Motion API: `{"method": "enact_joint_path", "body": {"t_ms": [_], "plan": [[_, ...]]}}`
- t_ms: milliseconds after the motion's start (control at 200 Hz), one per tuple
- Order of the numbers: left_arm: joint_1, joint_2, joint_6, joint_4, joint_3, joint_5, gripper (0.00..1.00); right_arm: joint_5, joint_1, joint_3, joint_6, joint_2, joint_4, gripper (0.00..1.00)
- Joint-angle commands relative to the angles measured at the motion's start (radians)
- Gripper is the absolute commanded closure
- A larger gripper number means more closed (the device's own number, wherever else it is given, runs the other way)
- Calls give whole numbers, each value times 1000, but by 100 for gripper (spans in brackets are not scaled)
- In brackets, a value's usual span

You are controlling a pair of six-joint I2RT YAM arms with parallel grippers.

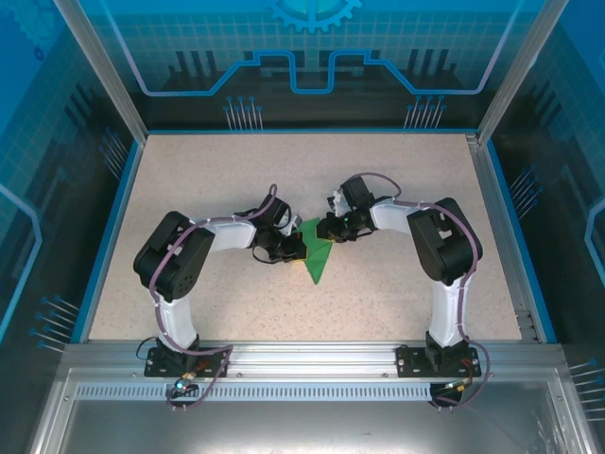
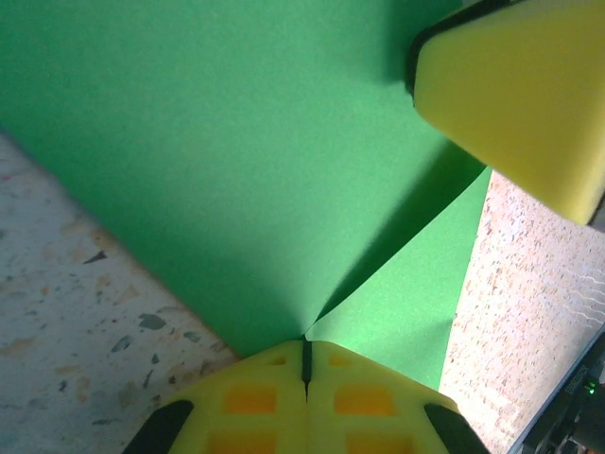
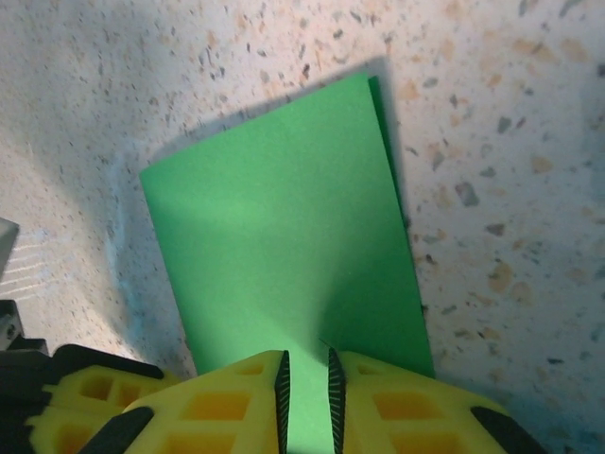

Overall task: Fold a paper plane with a square sheet of paper (pick it up from the middle)
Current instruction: Third fold the triangle at the center of the table.

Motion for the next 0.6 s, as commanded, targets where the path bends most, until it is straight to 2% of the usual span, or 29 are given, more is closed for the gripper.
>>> {"method": "enact_joint_path", "body": {"t_ms": [0, 595], "plan": [[8, -24, 37, -49, -12, -47, 100, 10, -14, 26, -44, 17, -68, 80], [17, -23, 56, -80, 18, -46, 100, 42, -3, -19, -80, -21, -112, 84]]}}
